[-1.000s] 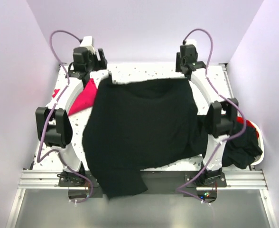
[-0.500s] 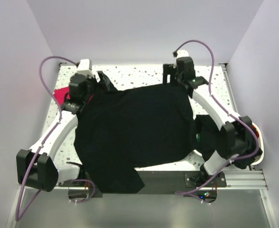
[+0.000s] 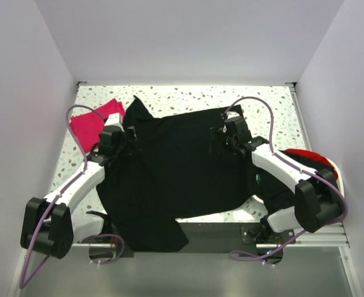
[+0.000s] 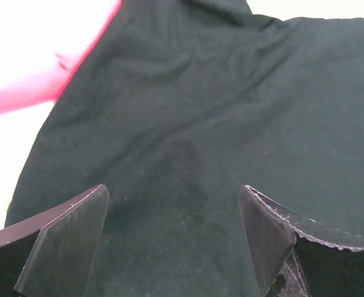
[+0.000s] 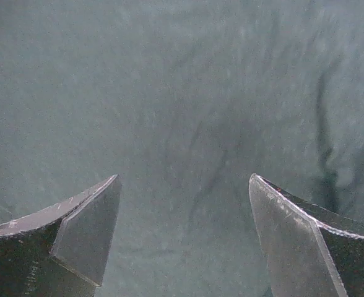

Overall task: Fold and stack the t-shirts
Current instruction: Flatten the tshirt out

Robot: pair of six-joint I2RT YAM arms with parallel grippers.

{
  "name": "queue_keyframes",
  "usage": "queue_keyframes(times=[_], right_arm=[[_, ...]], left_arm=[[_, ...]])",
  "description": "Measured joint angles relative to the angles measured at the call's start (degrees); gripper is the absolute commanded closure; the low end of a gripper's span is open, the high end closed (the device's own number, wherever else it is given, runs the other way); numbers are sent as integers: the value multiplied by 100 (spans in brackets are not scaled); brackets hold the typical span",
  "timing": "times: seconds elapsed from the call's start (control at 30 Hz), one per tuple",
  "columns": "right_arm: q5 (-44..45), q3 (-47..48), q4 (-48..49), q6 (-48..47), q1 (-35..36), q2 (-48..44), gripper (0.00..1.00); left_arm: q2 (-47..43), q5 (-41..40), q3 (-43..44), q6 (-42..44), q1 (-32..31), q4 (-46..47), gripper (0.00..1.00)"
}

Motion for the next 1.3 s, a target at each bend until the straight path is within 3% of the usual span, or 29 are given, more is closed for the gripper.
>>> queue_keyframes(times=[0.47,0.87,1.3], right_arm=[[26,-409,407,544,81,601,14],[136,173,522,706,85,1681,14],[122,1187,503,758,-227,2514,14]], left_arm=[[1193,487,-553,-201,0,378,7],[2426,525,343,-188,87,1071,6],[3600,269,1738,-70,114,811,5]])
